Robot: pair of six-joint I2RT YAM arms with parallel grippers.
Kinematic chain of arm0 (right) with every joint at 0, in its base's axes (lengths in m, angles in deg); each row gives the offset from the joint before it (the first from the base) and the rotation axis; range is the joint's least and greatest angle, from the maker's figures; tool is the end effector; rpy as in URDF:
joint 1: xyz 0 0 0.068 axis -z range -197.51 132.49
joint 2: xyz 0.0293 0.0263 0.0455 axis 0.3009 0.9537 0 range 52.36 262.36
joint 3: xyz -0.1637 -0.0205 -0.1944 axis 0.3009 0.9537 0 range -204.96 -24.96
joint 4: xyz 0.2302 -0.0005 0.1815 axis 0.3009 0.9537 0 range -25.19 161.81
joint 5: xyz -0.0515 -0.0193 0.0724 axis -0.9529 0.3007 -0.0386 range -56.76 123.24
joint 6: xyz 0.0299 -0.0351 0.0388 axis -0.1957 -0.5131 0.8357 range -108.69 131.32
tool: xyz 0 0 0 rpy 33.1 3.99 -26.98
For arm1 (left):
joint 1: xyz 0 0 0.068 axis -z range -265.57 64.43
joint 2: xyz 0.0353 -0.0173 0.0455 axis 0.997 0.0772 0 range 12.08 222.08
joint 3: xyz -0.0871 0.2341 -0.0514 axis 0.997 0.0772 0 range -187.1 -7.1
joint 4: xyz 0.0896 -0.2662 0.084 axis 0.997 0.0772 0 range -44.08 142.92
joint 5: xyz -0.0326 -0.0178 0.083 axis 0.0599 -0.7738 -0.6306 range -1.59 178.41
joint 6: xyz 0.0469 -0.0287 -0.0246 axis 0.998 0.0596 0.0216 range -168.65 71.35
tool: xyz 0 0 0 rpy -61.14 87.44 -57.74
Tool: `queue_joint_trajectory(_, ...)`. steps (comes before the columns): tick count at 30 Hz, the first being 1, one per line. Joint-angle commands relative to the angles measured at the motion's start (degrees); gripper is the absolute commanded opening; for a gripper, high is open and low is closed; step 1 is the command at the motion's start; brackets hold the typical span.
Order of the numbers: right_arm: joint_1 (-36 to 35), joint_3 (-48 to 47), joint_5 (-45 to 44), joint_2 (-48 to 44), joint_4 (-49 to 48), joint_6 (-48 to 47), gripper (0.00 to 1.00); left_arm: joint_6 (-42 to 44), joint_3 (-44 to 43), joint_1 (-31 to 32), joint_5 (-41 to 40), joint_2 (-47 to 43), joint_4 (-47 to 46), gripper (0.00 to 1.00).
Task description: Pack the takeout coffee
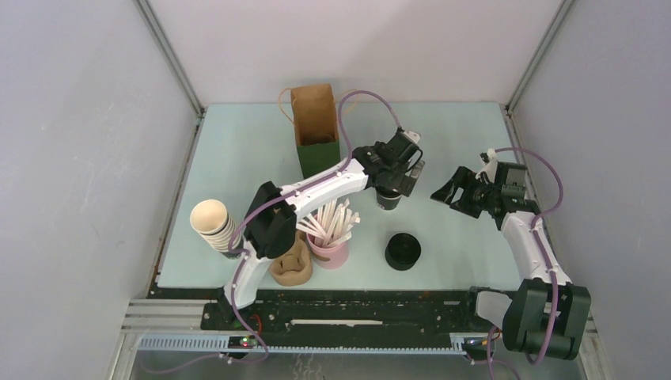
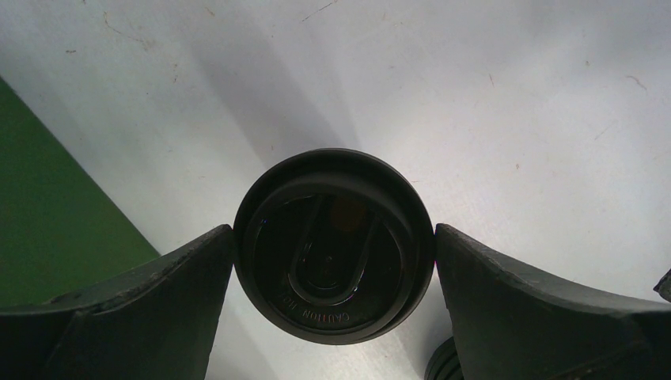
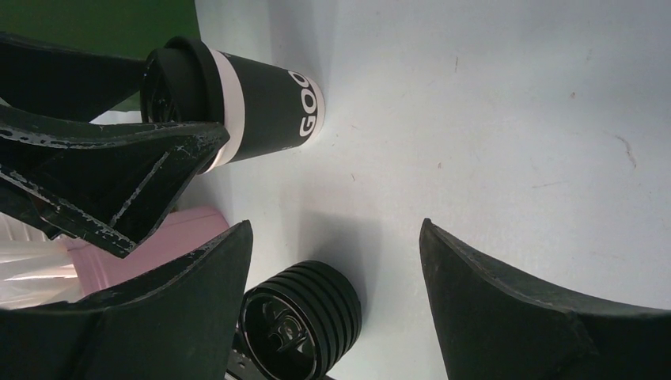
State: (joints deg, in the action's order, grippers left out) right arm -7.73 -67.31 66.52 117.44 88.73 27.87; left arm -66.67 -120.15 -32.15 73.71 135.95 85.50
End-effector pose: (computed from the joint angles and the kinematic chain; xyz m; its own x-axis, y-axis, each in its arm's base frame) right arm 0.2733 -0.0223 0.2029 -0.7522 0.3714 -0.5443 -0.0154 0.8159 0.5780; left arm 0.3168 -0.4079 0.2338 -0.6471 0.3699 -0.6666 0.5050 0.8631 -0.0113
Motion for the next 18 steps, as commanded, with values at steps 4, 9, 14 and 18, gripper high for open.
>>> queue_joint_trajectory(4, 0.41, 0.51, 0.99, -1.32, -2.35, -0.12, 0.86, -1.49, -2.86, -0.17, -0.06, -0.04, 1.41, 1.00)
queue_joint_trajectory(9, 0.41, 0.69, 1.43, -1.27, -2.42, -0.12, 0.86, -1.34, -2.84, -0.16, -0.35, -0.25, 1.65, 1.00)
queue_joint_trajectory(14, 0.41, 0.69, 1.45, -1.54, -2.46, -0.17, 0.85, -0.90, -2.95, -0.06, -0.62, -1.44, 1.36, 0.93)
queue_joint_trajectory(18, 0.41, 0.69, 1.55, -1.54, -2.48, -0.13, 0.86, -0.35, -3.13, -0.06, -0.59, -2.45, 1.05, 0.88)
